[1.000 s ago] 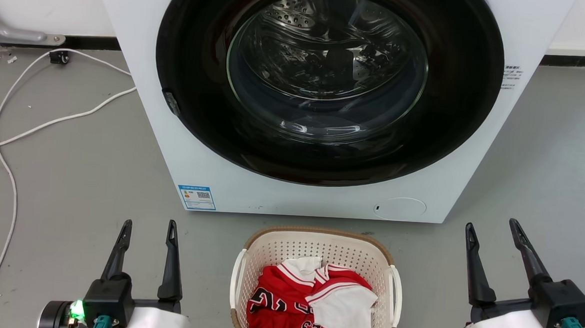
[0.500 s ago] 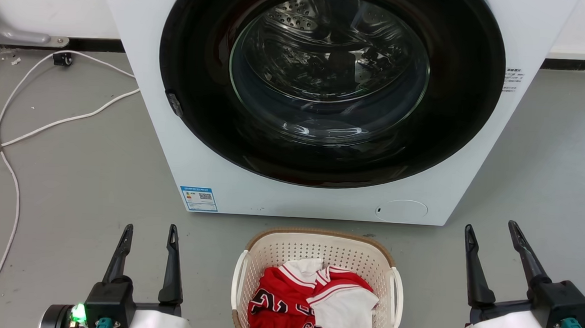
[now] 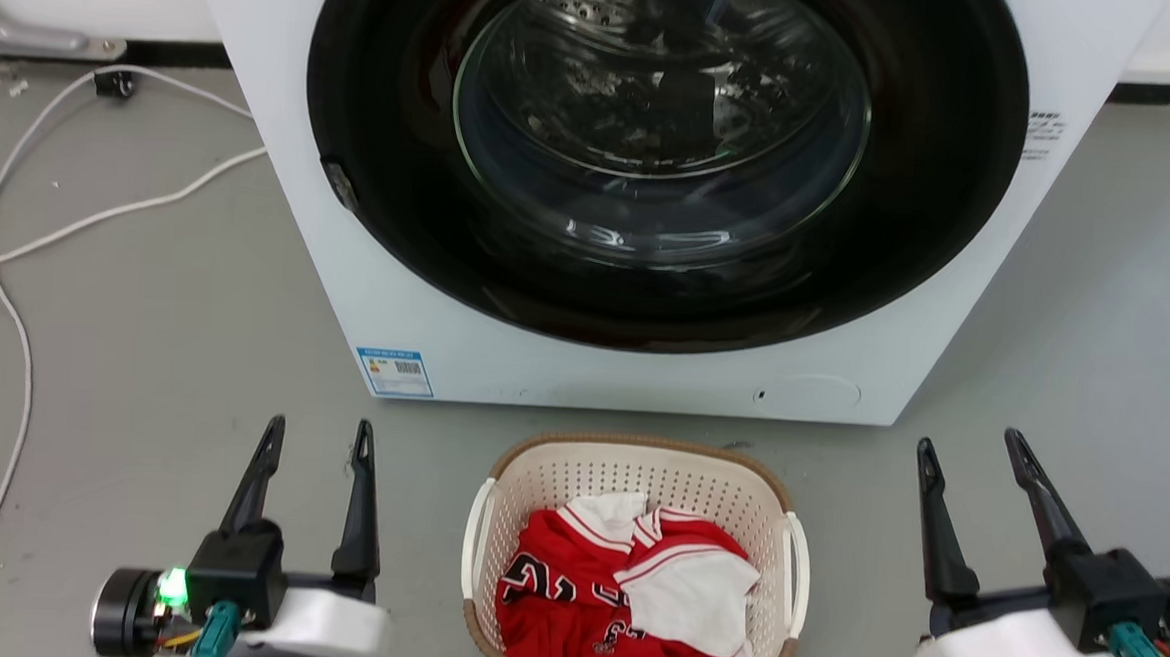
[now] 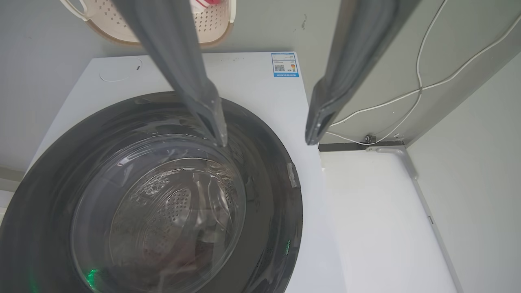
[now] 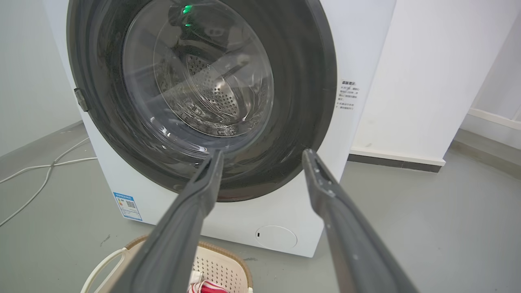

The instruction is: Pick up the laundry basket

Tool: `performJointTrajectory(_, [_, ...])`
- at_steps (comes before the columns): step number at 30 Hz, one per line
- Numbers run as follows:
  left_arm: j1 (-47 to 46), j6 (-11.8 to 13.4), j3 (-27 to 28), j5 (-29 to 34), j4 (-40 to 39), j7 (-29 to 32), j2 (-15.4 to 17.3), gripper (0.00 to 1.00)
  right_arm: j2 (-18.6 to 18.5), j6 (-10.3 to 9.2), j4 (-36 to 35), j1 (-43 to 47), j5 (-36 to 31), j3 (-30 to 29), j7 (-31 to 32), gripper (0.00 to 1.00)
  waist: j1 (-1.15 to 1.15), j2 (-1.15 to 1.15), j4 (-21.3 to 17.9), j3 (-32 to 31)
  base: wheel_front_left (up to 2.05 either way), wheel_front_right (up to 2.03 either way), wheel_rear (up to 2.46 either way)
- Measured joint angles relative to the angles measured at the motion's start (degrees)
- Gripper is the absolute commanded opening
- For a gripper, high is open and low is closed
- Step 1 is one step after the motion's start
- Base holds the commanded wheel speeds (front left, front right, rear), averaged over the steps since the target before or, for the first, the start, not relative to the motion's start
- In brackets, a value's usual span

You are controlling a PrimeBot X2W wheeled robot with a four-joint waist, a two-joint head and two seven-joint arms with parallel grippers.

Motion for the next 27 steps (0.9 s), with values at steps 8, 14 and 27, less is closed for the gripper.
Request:
performJointTrajectory(8, [-8.70, -2.52, -0.47, 0.42, 6.97, 0.00, 0.43, 1.00, 0.01, 0.01, 6.38, -6.77, -2.52, 1.74, 0.01, 1.00, 0.00, 0.00, -0.09, 6.11, 0.00, 0.00, 0.00])
performJointTrajectory(14, [-15.83, -4.86, -1.40, 0.41, 16.39, 0.00, 1.09, 1.00, 0.02, 0.01, 14.05, -13.80, -4.50, 3.03, 0.00, 1.00, 0.01, 0.00, -0.38, 12.30, 0.00, 0.00, 0.00])
performJointTrajectory(27, [-33.18, -6.05, -3.75, 1.47, 33.68, 0.00, 2.53, 1.00, 0.01, 0.01, 28.84, -28.33, -8.75, 2.98, 0.00, 1.00, 0.01, 0.00, -0.89, 27.46, 0.00, 0.00, 0.00])
